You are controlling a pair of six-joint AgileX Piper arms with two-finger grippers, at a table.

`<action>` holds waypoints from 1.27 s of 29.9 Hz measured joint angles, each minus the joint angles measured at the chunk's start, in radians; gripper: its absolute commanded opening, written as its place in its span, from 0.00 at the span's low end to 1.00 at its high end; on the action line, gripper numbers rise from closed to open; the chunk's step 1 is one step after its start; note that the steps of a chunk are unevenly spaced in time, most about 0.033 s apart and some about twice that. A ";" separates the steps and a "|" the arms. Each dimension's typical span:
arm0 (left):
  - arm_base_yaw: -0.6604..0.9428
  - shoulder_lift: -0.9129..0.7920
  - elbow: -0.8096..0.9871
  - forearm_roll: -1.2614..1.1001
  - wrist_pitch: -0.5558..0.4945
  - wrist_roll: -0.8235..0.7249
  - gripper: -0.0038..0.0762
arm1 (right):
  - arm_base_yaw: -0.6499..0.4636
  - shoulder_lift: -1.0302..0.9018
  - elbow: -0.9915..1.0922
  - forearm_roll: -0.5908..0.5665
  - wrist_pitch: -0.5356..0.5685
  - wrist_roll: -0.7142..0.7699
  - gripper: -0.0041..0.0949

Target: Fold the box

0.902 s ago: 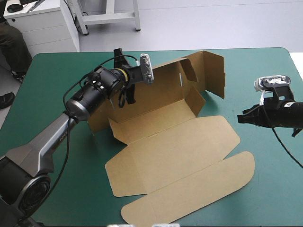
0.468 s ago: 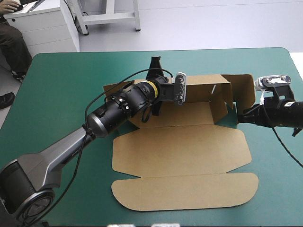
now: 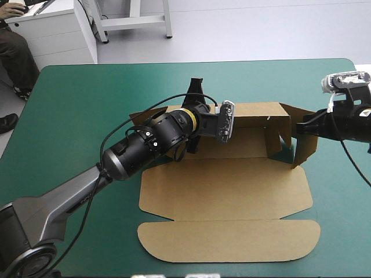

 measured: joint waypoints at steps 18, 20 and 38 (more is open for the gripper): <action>0.004 0.111 0.104 0.519 -0.215 -0.398 0.04 | 0.000 0.000 0.000 -0.004 -0.003 0.012 0.03; 0.004 0.116 0.111 0.560 -0.222 -0.426 0.04 | 0.000 0.000 0.000 -0.004 -0.010 0.016 0.03; -0.003 0.116 0.155 0.676 -0.232 -0.513 0.04 | 0.000 0.000 0.000 -0.135 -0.041 0.067 0.33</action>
